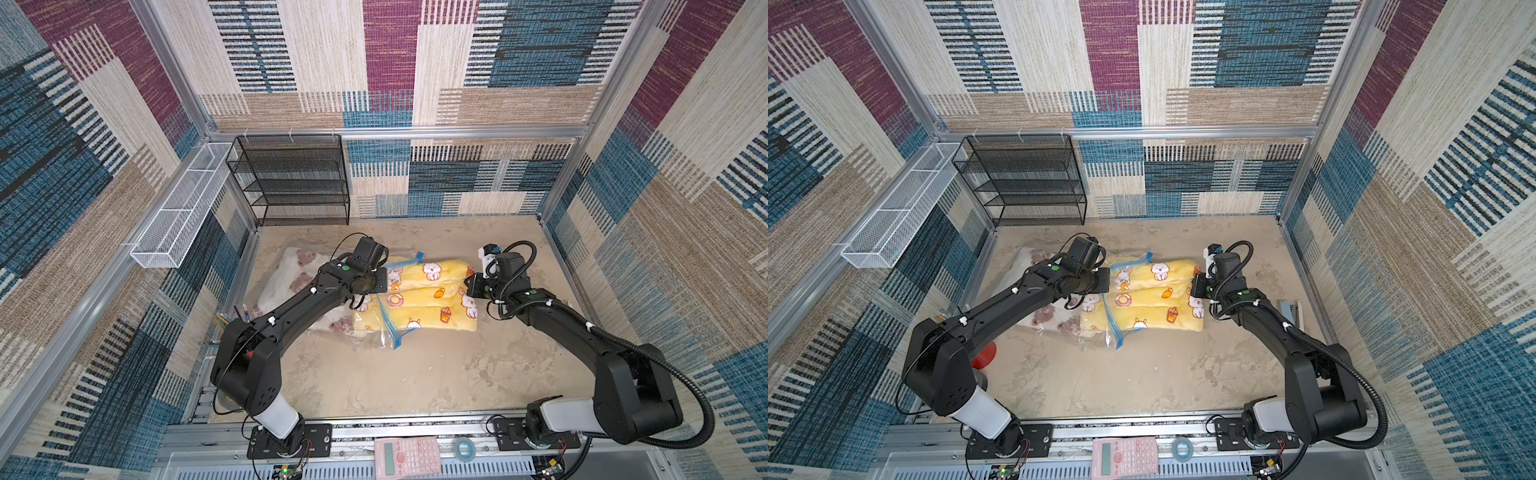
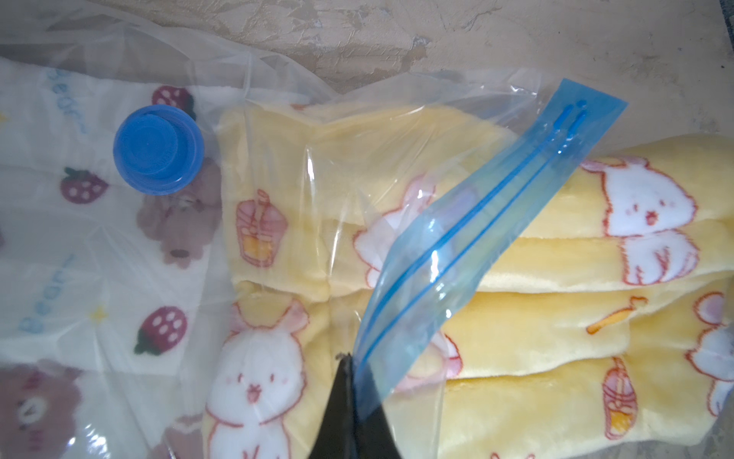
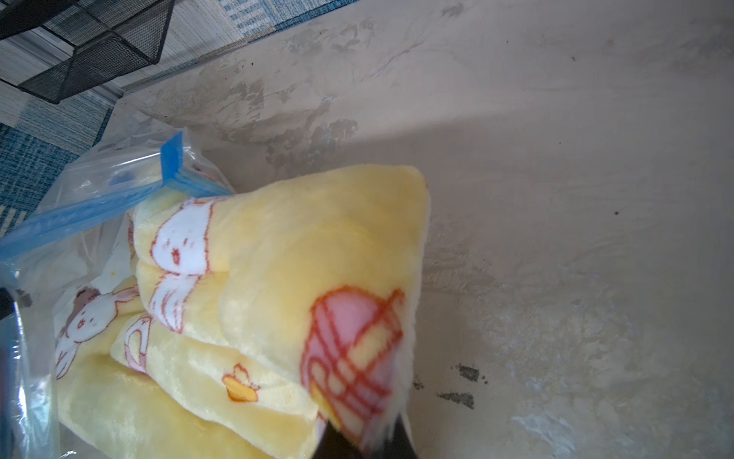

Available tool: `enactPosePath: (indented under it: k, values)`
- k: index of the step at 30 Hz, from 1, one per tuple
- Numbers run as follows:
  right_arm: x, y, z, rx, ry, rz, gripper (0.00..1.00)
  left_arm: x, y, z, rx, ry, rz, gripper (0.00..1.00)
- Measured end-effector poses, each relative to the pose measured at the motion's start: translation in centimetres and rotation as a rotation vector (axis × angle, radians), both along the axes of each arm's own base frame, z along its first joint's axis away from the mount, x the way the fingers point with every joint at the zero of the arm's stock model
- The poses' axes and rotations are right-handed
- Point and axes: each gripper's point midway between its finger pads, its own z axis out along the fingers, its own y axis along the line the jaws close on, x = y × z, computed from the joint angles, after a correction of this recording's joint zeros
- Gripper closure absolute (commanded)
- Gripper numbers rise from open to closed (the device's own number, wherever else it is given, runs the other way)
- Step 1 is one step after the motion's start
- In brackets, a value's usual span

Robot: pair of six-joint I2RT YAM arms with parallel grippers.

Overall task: Take the blanket out of the vacuum bag
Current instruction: Take out the blanket from the vacuum bag.

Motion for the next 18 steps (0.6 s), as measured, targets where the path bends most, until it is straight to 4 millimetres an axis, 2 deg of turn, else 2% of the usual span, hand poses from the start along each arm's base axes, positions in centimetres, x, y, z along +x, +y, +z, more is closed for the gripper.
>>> enactPosePath:
  k: [6, 18]
  values:
    - [0.5, -1.1, -1.0, -0.050, 0.019, -0.044, 1.00, 0.0, 0.0, 0.0, 0.000, 0.000, 0.001, 1.00]
    - [2.5, -5.0, -3.8, -0.253, 0.056, -0.180, 1.00, 0.1, 0.1, 0.0, 0.000, 0.000, 0.003, 1.00]
